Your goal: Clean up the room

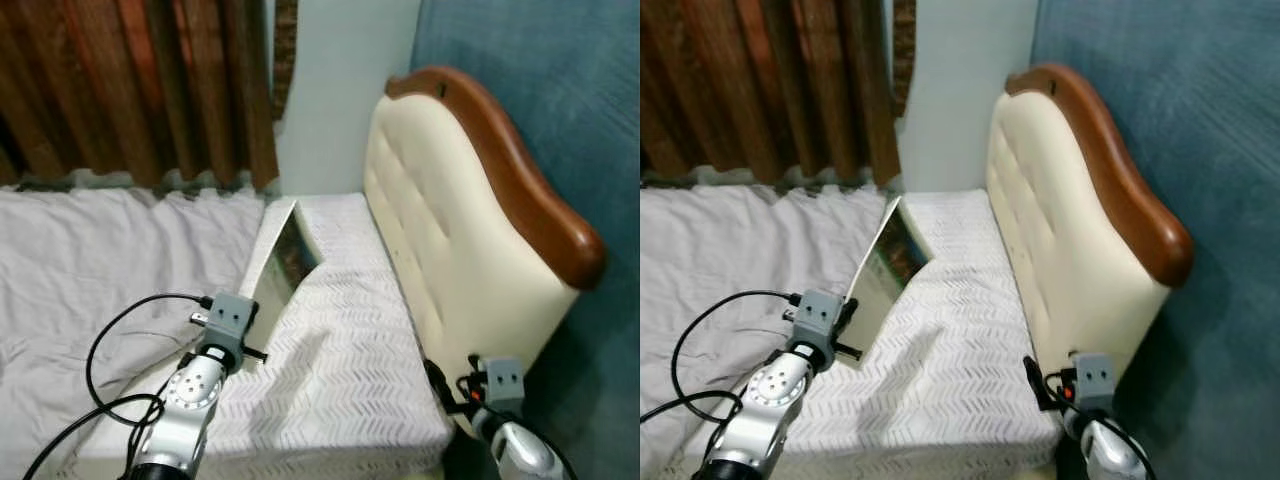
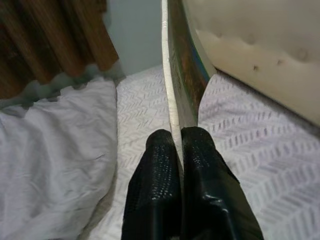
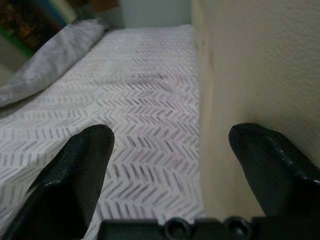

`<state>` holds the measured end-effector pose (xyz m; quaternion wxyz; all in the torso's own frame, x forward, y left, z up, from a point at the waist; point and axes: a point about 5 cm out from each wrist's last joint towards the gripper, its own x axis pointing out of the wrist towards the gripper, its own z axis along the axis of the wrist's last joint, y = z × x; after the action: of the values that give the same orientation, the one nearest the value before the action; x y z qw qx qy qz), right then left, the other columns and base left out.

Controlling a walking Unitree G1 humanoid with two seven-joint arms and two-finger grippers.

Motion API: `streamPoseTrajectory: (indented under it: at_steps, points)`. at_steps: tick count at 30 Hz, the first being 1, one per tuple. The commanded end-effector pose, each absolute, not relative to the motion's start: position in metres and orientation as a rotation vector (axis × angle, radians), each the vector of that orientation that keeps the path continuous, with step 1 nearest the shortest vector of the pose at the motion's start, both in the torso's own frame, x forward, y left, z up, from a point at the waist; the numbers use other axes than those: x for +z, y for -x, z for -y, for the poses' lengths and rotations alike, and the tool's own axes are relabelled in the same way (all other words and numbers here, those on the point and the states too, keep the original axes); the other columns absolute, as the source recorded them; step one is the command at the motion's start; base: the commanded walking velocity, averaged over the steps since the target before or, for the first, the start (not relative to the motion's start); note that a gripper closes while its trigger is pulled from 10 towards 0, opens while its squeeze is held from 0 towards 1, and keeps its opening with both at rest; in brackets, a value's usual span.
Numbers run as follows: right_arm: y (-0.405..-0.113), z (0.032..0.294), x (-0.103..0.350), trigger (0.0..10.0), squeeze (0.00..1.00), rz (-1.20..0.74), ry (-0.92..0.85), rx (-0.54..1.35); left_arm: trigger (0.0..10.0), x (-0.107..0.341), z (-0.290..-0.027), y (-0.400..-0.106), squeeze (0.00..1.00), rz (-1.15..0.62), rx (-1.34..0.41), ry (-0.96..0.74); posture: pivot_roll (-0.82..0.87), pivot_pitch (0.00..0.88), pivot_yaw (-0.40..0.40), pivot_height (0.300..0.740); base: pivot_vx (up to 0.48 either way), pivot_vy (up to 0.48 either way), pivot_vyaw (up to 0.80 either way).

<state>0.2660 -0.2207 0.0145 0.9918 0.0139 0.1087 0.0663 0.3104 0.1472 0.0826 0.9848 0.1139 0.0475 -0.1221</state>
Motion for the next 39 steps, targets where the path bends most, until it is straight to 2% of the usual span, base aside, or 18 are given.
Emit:
streamPoseTrajectory:
  at_steps: [1, 6, 10, 12, 14, 15, 17, 18, 20, 22, 25, 26, 27, 30, 31, 34, 35, 39]
  points:
    - [-0.271, 0.224, 0.020, 10.0, 0.00, -0.204, -0.024, 0.126, 10.0, 0.089, -0.142, -0.314, 0.00, -0.058, -0.263, -0.226, -0.01, 0.000, -0.040, 0.740, 0.480, 0.000, 0.00]
    - [-0.271, 0.223, 0.020, 10.0, 0.00, -0.208, -0.021, 0.131, 10.0, 0.086, -0.132, -0.318, 0.00, -0.079, -0.313, -0.207, -0.02, 0.000, -0.038, 0.740, 0.480, 0.000, 0.00]
    - [-0.269, 0.223, 0.020, 10.0, 0.00, -0.208, -0.022, 0.139, 10.0, 0.080, -0.128, -0.330, 0.00, -0.158, -0.324, -0.146, -0.04, 0.000, -0.041, 0.740, 0.000, 0.000, 0.00]
    - [-0.266, 0.225, 0.021, 10.0, 0.00, -0.207, -0.020, 0.145, 10.0, 0.080, -0.126, -0.339, 0.00, -0.191, -0.323, -0.094, -0.07, 0.013, -0.056, 0.740, 0.000, 0.000, 0.00]
    - [-0.256, 0.228, 0.022, 10.0, 0.00, -0.215, -0.010, 0.178, 10.0, 0.088, -0.118, -0.357, 0.00, -0.223, -0.321, 0.060, -0.11, 0.052, -0.072, 0.740, 0.000, 0.000, 0.00]
    - [-0.256, 0.228, 0.022, 10.0, 0.00, -0.215, -0.010, 0.178, 10.0, 0.088, -0.118, -0.357, 0.00, -0.223, -0.321, 0.060, -0.11, 0.052, -0.072, 0.740, 0.000, 0.000, 0.00]
    - [-0.219, 0.219, 0.032, 10.0, 0.00, -0.189, 0.009, 0.223, 10.0, 0.100, -0.108, -0.366, 0.00, -0.211, -0.320, 0.166, -0.21, 0.161, -0.113, 0.740, 0.000, 0.000, 0.00]
    - [-0.219, 0.219, 0.032, 10.0, 0.00, -0.189, 0.009, 0.223, 10.0, 0.100, -0.108, -0.366, 0.00, -0.211, -0.320, 0.166, -0.21, 0.161, -0.113, 0.740, 0.000, 0.000, 0.00]
    - [-0.181, 0.213, 0.054, 10.0, 0.00, -0.190, 0.029, 0.257, 10.0, 0.119, -0.093, -0.377, 0.00, -0.181, -0.341, 0.360, -0.29, 0.232, -0.143, 0.740, 0.000, 0.000, 0.00]
    - [-0.157, 0.218, 0.068, 10.0, 0.00, -0.222, 0.053, 0.265, 10.0, 0.132, -0.087, -0.383, 0.00, -0.151, -0.345, 0.504, -0.34, 0.286, -0.177, 0.740, 0.000, 0.000, 0.00]
    - [-0.126, 0.223, 0.084, 10.0, 0.00, -0.281, 0.074, 0.279, 10.0, 0.131, -0.098, -0.386, 0.00, -0.143, -0.298, 0.653, -0.41, 0.371, -0.228, 0.740, 0.000, 0.000, 0.00]
    - [-0.117, 0.221, 0.085, 10.0, 0.00, -0.309, 0.077, 0.289, 10.0, 0.116, -0.112, -0.381, 0.00, -0.174, -0.250, 0.654, -0.42, 0.390, -0.237, 0.740, 0.000, 0.000, 0.00]
    - [-0.117, 0.221, 0.085, 10.0, 0.00, -0.309, 0.077, 0.289, 10.0, 0.116, -0.112, -0.381, 0.00, -0.174, -0.250, 0.654, -0.42, 0.390, -0.237, 0.740, 0.000, 0.000, 0.00]
    - [-0.097, 0.214, 0.094, 10.0, 0.00, -0.384, 0.073, 0.298, 10.0, 0.063, -0.151, -0.352, 0.00, -0.311, -0.183, 0.647, -0.45, 0.434, -0.262, 0.740, 0.000, 0.000, 0.00]
    - [-0.097, 0.214, 0.094, 10.0, 0.00, -0.384, 0.073, 0.298, 10.0, 0.063, -0.151, -0.352, 0.00, -0.311, -0.183, 0.647, -0.45, 0.434, -0.262, 0.740, 0.000, 0.000, 0.00]
    - [-0.090, 0.211, 0.102, 10.0, 0.00, -0.425, 0.063, 0.297, 10.0, 0.035, -0.173, -0.331, 0.00, -0.418, -0.150, 0.491, -0.44, 0.455, -0.271, 0.740, 0.000, 0.000, 0.00]
    - [-0.090, 0.211, 0.102, 10.0, 0.00, -0.425, 0.063, 0.297, 10.0, 0.035, -0.173, -0.331, 0.00, -0.418, -0.150, 0.491, -0.44, 0.455, -0.271, 0.740, 0.000, 0.000, 0.00]
    - [-0.091, 0.210, 0.103, 10.0, 0.00, -0.444, 0.043, 0.305, 10.0, 0.028, -0.201, -0.321, 0.00, -0.460, -0.075, 0.287, -0.43, 0.474, -0.269, 0.740, 0.000, 0.000, 0.00]
